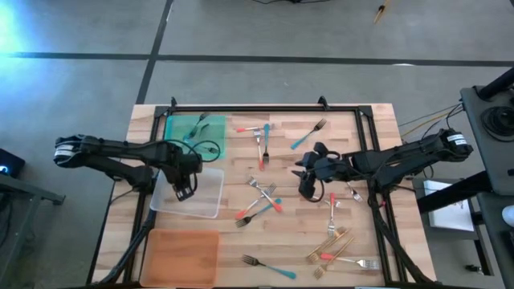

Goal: Sort silverware by color (type)
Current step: Put the gold fork into the transparent bin, then put the orange fork into the orange bin

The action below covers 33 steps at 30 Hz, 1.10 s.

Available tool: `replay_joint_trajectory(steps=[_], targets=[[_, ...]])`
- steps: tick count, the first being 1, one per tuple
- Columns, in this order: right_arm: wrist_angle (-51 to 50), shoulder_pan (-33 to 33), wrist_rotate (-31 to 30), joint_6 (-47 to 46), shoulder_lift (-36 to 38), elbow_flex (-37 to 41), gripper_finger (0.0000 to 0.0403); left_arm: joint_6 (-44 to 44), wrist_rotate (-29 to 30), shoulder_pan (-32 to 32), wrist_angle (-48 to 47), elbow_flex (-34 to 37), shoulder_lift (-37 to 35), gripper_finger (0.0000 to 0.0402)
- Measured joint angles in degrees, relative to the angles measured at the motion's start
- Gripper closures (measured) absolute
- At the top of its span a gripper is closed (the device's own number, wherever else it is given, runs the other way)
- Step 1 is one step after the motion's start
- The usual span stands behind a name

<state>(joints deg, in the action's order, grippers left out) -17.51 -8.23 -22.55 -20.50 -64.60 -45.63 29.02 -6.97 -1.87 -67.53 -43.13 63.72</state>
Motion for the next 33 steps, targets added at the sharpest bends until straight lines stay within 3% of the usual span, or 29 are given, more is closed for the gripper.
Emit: replay_joint_trajectory(steps=[3, 7, 11, 14, 22, 28, 33], targets=[[-3.71, 0.0, 0.07, -4.1, 0.02, -0.04, 0.0264, 0.0, -1.14, 0.0, 0.16, 0.0, -0.02, 0.0317], [-16.78, 0.0, 0.57, -14.71, 0.02, -1.62, 0.0269, -0.16, -1.17, 0.0, 1.98, -1.17, -0.02, 0.0299], [-30.05, 0.0, 0.54, -28.62, 0.02, -2.58, 0.0275, -2.91, -1.17, 0.0, 6.97, -4.94, -0.02, 0.0297], [-34.65, 0.0, 2.09, -37.35, -0.01, -2.27, 0.0277, -5.39, -1.17, 0.05, 14.03, -8.46, -0.02, 0.0298], [-37.26, -0.3, 17.36, -49.35, -2.27, 1.43, 0.0278, -12.22, -1.16, 0.88, 29.25, -13.61, -0.04, 0.0299], [-37.04, -2.81, 26.84, -54.03, -6.73, 1.9, 0.0278, -15.92, -1.09, 0.96, 30.64, -13.92, -0.04, 0.0299], [-36.88, -5.65, 29.27, -58.16, -11.55, 1.9, 0.0278, -19.12, -1.04, 0.96, 30.6, -13.84, -0.04, 0.0299]])
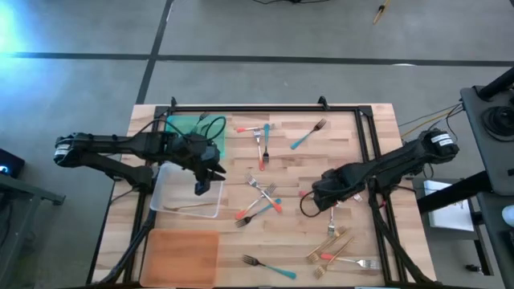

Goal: Sort silverware by color (type)
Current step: Put the orange fork into the orange bin

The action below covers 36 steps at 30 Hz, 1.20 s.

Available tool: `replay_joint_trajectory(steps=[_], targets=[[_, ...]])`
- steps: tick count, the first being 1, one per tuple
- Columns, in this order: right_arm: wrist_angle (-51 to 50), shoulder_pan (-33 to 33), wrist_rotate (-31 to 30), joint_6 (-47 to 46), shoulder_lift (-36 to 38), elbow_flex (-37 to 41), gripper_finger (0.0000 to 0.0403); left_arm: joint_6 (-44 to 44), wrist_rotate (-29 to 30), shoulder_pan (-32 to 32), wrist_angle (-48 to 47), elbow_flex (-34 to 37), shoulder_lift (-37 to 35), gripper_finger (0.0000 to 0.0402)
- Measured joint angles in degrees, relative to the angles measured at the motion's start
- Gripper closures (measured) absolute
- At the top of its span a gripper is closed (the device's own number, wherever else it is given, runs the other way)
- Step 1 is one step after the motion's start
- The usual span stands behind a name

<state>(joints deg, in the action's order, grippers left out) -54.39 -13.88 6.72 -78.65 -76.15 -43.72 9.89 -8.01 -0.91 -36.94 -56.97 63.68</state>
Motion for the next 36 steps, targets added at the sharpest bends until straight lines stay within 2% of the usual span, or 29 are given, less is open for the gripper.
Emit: replay_joint_trajectory(steps=[11, 24, 29, 36], targets=[[5.94, -4.02, 5.92, -2.45, -8.04, -1.45, 0.0278, -2.47, 0.02, -0.02, -0.15, 0.04, 0.0, 0.03], [5.69, -3.73, 1.64, -1.15, -6.79, -2.54, 0.0277, -3.43, 0.09, -0.02, -0.51, 0.11, 0.0, 0.03], [6.45, -3.76, 2.96, -3.06, -6.79, -2.51, 0.0278, -3.43, 0.09, -0.02, -1.03, 0.11, 0.0, 0.03], [14.56, -3.88, 6.27, -5.57, -6.83, -2.6, 0.0278, -4.13, 0.07, -0.03, -2.01, 0.11, 0.0, 0.03]])
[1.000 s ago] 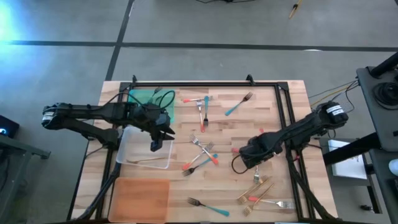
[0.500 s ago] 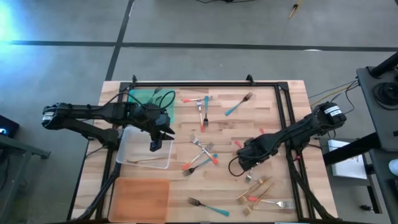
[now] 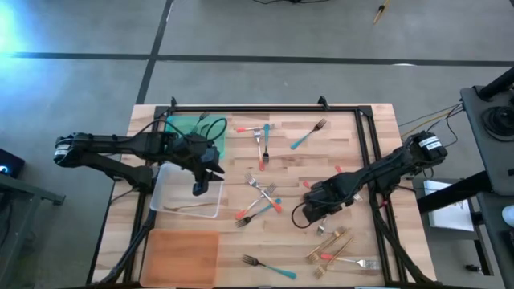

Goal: Sort silverware by color (type)
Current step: Put the orange fork into the orange bin

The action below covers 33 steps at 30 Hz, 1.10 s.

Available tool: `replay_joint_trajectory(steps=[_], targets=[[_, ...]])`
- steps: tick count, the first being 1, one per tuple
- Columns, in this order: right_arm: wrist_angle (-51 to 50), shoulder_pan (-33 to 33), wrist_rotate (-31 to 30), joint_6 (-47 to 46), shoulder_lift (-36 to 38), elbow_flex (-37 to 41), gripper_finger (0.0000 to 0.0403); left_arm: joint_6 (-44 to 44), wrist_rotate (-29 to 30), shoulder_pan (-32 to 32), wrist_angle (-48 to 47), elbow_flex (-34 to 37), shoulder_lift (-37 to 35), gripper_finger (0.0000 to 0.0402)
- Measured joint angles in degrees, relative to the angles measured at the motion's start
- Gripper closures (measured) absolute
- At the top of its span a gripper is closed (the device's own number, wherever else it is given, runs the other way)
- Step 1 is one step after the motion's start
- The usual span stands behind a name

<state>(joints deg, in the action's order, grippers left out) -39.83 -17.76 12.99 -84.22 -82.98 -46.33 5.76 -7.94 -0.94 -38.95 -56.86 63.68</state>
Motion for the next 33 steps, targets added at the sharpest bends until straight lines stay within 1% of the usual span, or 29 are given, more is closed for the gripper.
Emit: replay_joint_trajectory(steps=[11, 17, 23, 29, 31, 33], targets=[[0.8, -2.18, -0.13, -6.42, -0.02, -0.04, 0.0277, -3.67, 0.02, -0.01, -2.18, 0.0, 0.0, 0.03], [1.01, -3.92, -1.21, -8.86, -0.03, -0.02, 0.0277, -4.02, 0.02, -0.01, -2.2, 0.02, 0.0, 0.03], [1.02, -4.55, -1.62, -9.5, -2.18, 0.19, 0.0277, -4.02, 0.02, 0.0, -2.15, 0.86, 0.0, 0.0299], [1.02, -4.63, -3.13, -7.65, -5.22, 0.02, 0.0278, -4.0, 0.02, 0.01, -1.41, 2.96, 0.0, 0.0299], [0.84, -4.63, -3.13, -6.65, -6.09, -0.11, 0.0282, -3.92, 0.02, 0.0, -0.33, 4.16, 0.0, 0.0299], [0.61, -4.61, -3.17, -5.7, -6.72, -0.13, 0.0297, -3.85, 0.02, -0.01, -0.02, 5.11, 0.0, 0.0299]])
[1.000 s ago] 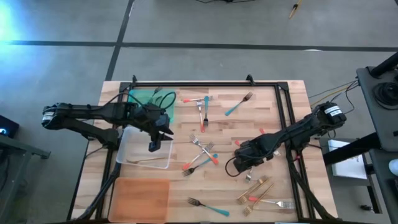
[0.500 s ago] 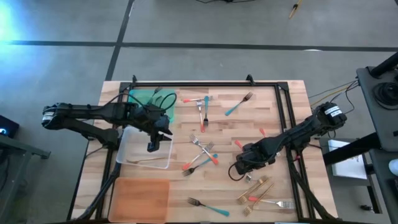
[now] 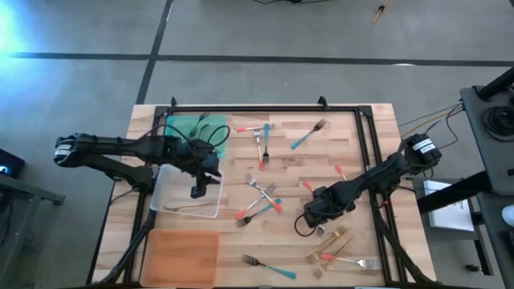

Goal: Sort silverware by color (type)
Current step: Put the orange fork into the orange bin

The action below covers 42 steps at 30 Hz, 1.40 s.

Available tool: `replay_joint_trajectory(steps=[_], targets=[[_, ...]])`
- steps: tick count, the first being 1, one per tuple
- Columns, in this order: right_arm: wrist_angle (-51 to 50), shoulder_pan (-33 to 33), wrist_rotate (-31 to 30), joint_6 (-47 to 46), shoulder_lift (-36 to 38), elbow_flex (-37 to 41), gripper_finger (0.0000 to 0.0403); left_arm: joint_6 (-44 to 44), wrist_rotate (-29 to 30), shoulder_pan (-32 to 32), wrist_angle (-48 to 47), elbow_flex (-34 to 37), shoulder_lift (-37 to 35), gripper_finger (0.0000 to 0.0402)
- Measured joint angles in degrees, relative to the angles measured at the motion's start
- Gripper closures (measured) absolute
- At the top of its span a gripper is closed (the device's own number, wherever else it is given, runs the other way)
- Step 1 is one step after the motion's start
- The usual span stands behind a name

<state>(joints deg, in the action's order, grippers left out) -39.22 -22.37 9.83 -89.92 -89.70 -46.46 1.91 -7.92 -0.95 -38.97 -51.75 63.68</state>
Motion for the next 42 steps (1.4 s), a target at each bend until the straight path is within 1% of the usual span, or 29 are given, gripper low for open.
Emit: replay_joint_trajectory(steps=[2, 6, 7, 13, 18, 20, 21, 24, 27, 29, 31, 34, 36, 39, 40, 42], targets=[[-0.39, 0.0, -0.09, 0.84, -0.32, 0.0, 0.032, 0.04, 0.0, 0.01, 0.61, 1.0, -0.02, 0.0299], [-1.91, 0.0, -0.36, 2.47, 0.11, 0.0, 0.038, 0.06, 0.0, 0.0, 1.98, 2.71, -0.01, 0.0299], [-2.18, 0.0, -0.4, 3.19, 0.3, 0.0, 0.0386, 0.06, 0.0, 0.02, 2.4, 3.09, -0.01, 0.0299], [-2.49, 0.0, -0.79, 5.28, 2.93, 0.23, 0.0392, 0.06, 0.0, 0.02, 3.57, 3.59, -0.02, 0.0299], [-3.25, 0.17, -7.82, 6.92, 7.22, 0.23, 0.0393, 0.05, 0.07, 0.02, 6.65, 3.59, -0.02, 0.0299], [-3.64, 0.24, -10.61, 8.13, 9.38, -0.02, 0.0393, -0.62, 0.93, 0.02, 9.98, 3.6, -0.02, 0.0299], [-3.74, 0.24, -13.07, 8.7, 10.48, -0.11, 0.0393, -1.31, 1.25, 0.01, 12.14, 3.64, -0.02, 0.0299], [-3.58, 0.31, -23.99, 12.44, 13.69, -0.69, 0.0393, -4.1, 1.34, 0.0, 21.64, 5.08, -0.02, 0.0299], [-1.55, 0.28, -36.61, 17.98, 16.05, -0.79, 0.0393, -7.12, -0.86, -0.02, 36.72, 8.8, -0.01, 0.0299], [1.41, 0.28, -44.78, 23.61, 16.94, -0.79, 0.0393, -7.96, -2.27, 0.0, 48.19, 12.07, 0.74, 0.0299], [5.49, 0.31, -52.53, 30.04, 17.27, -0.79, 0.0393, -8.04, -2.49, 0.02, 59.06, 15.16, 2.16, 0.0299], [13.7, 0.49, -63.05, 40.87, 16.92, -0.79, 0.0393, -7.03, -1.51, 0.0, 75.14, 18.7, 6.28, 0.0299], [19.91, 1.14, -66.28, 49.27, 16.28, -0.87, 0.0393, -6.02, 0.47, 0.0, 83.54, 19.98, 9.64, 0.0299], [28.01, 2.47, -66.93, 59.49, 14.99, -0.87, 0.0393, -5.77, 6.58, 0.01, 92.47, 19.96, 15.0, 0.0299], [30.54, 2.9, -66.95, 62.01, 14.49, -0.88, 0.0393, -5.75, 8.73, 0.0, 93.72, 19.4, 16.8, 0.0299], [34.36, 3.77, -67.0, 66.64, 13.29, -0.87, 0.0393, -5.83, 10.94, -0.07, 94.25, 17.62, 19.95, 0.0299]])
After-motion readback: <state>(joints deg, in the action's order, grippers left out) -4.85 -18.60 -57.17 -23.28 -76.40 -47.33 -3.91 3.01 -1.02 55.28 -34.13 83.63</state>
